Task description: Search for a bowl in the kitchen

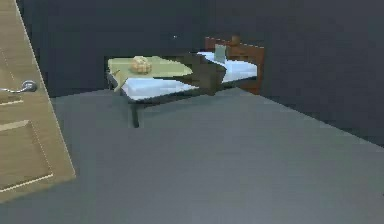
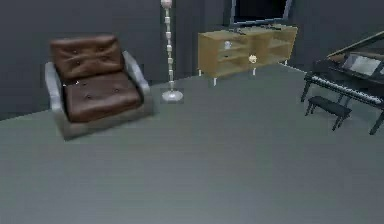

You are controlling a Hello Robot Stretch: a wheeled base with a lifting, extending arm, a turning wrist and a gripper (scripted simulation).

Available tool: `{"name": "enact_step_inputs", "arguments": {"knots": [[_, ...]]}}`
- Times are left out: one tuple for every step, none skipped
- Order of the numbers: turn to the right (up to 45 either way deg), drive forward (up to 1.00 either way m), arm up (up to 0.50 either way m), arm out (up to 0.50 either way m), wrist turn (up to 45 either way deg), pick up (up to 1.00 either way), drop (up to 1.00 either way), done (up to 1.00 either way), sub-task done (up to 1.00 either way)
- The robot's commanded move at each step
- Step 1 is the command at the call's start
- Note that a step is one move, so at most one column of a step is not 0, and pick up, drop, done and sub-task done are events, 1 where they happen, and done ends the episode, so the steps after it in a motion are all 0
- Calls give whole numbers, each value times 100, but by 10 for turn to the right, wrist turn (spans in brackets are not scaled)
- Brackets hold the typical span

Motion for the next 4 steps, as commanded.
{"name": "enact_step_inputs", "arguments": {"knots": [[-270, 0, 0, 0, 0, 0, 0, 0, 0], [0, 45, 0, 0, 0, 0, 0, 0, 0], [-420, 0, 0, 0, 0, 0, 0, 0, 0], [-30, 0, 0, 0, 0, 0, 0, 0, 0]]}}
